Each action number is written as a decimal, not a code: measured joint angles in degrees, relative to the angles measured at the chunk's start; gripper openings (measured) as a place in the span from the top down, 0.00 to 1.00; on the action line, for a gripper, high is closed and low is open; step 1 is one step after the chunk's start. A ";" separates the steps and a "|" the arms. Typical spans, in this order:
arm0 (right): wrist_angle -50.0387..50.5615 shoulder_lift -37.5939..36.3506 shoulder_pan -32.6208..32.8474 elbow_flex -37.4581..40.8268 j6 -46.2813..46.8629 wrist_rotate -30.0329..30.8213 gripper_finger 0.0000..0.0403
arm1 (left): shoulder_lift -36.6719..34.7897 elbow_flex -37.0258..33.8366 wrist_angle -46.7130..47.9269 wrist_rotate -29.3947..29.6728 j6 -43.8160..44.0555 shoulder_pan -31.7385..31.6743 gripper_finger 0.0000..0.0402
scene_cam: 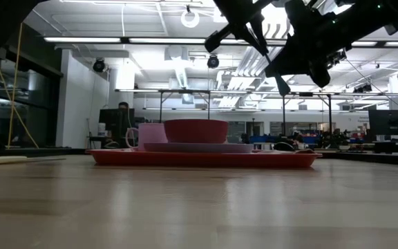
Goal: Set up tray
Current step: Put the blue fork on the brown napkin on the orange serving tray
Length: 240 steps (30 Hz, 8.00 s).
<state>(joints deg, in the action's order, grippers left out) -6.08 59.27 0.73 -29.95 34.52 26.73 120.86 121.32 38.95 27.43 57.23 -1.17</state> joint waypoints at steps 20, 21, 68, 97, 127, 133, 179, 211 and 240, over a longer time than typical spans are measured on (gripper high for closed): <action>-1.91 0.00 -2.67 0.02 1.45 -8.06 1.00 | 0.00 0.00 -1.19 -1.34 -0.50 0.04 0.98; -1.91 0.00 -2.69 0.02 1.45 -8.08 1.00 | 0.00 0.00 -1.03 -1.32 -0.51 0.04 0.98; -0.53 0.00 -5.27 0.02 -3.72 -8.86 0.71 | 0.00 0.02 2.20 -1.63 0.00 -1.14 0.98; -0.62 0.00 -6.01 0.02 -6.31 -8.80 0.57 | -0.02 0.02 2.72 -1.86 0.24 -1.09 0.98; -1.52 -0.02 -5.99 0.02 -12.53 -8.15 0.57 | -0.02 0.02 3.20 -2.61 1.53 -1.07 0.98; -1.52 -0.09 -5.99 0.02 -12.74 -10.07 0.57 | -0.02 0.02 3.47 -4.97 1.29 -1.07 0.98; -2.24 -0.09 -11.82 0.02 -19.94 -17.56 0.98 | -0.02 0.02 5.78 -11.98 1.09 -2.28 0.99; 15.64 0.28 -26.51 -3.91 -6.07 -27.37 1.00 | -0.44 0.02 20.63 -13.75 -3.24 -5.16 0.96; 34.23 15.04 -34.69 -23.35 -12.85 -40.58 1.00 | -3.41 0.02 47.19 11.14 -2.86 1.37 0.83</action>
<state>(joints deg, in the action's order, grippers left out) 28.15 74.31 -33.96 -53.31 21.67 -13.84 117.45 121.34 86.14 38.57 54.37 0.20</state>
